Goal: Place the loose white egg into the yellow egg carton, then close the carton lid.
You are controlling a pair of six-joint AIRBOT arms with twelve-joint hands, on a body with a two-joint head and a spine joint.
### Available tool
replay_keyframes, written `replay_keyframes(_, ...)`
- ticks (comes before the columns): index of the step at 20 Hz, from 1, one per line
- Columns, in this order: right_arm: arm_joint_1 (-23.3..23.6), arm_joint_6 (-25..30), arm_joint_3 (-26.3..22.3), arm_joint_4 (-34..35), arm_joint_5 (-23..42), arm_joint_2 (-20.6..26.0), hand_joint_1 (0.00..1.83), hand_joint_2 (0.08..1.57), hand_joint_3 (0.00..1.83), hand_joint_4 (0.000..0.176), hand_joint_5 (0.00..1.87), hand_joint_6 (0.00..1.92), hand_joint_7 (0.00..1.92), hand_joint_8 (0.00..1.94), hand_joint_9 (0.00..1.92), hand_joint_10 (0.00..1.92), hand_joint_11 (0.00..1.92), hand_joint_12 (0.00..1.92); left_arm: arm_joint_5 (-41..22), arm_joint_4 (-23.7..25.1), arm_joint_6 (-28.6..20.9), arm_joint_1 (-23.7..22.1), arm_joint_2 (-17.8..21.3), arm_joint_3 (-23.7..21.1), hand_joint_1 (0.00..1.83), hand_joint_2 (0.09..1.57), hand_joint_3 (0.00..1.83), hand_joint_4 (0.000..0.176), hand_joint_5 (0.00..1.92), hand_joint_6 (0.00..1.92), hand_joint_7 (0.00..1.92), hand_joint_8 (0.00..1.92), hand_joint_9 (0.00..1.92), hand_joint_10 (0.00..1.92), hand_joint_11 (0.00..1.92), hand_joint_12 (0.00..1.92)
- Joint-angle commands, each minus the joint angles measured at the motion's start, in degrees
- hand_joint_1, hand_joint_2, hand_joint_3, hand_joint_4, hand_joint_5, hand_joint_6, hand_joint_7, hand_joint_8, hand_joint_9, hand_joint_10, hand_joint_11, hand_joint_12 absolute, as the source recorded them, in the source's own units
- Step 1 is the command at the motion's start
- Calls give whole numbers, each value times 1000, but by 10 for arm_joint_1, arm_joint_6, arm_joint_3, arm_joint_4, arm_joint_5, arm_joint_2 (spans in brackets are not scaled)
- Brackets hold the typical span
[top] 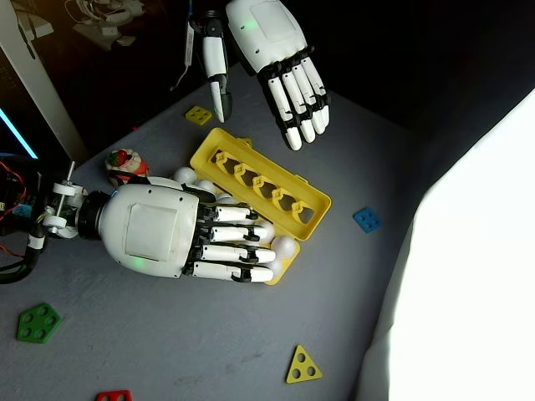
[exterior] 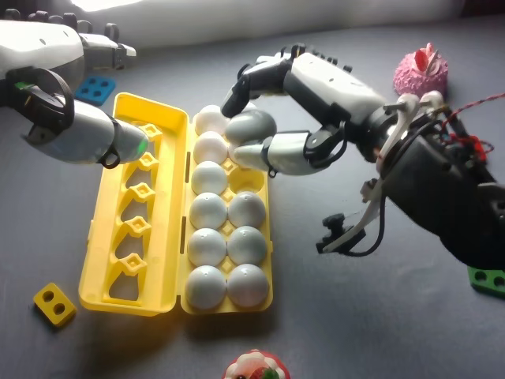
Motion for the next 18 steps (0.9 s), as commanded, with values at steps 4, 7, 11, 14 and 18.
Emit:
replay_keyframes(4,-5,31,19,-34,49,-19,1171,1083,4,0,1038,907,624,0,200,71,0,237,19,31,1,-9,1,-1,419,1206,3,52,116,0,115,3,78,1,0,402)
replay_keyframes(7,-12,53,34,-37,47,-33,1176,1074,0,0,1061,868,632,2,208,70,0,328,17,30,1,-14,0,-1,401,1213,4,44,117,1,121,1,76,2,0,409)
replay_keyframes(11,-21,77,52,-43,44,-49,1178,1074,1,0,1056,881,614,4,209,69,0,199,19,27,1,-25,-1,9,443,1203,0,48,131,4,132,3,99,9,0,433)
replay_keyframes(14,-27,85,65,-44,44,-58,1178,1075,1,0,1054,884,613,4,210,70,0,189,20,27,1,-29,-1,8,446,1202,0,49,130,3,132,2,101,9,0,436)
replay_keyframes(18,-33,93,71,-53,53,-63,1177,1069,0,0,1070,862,622,4,227,97,0,325,19,27,1,-29,-1,3,457,1202,0,45,132,6,130,3,119,8,0,445)
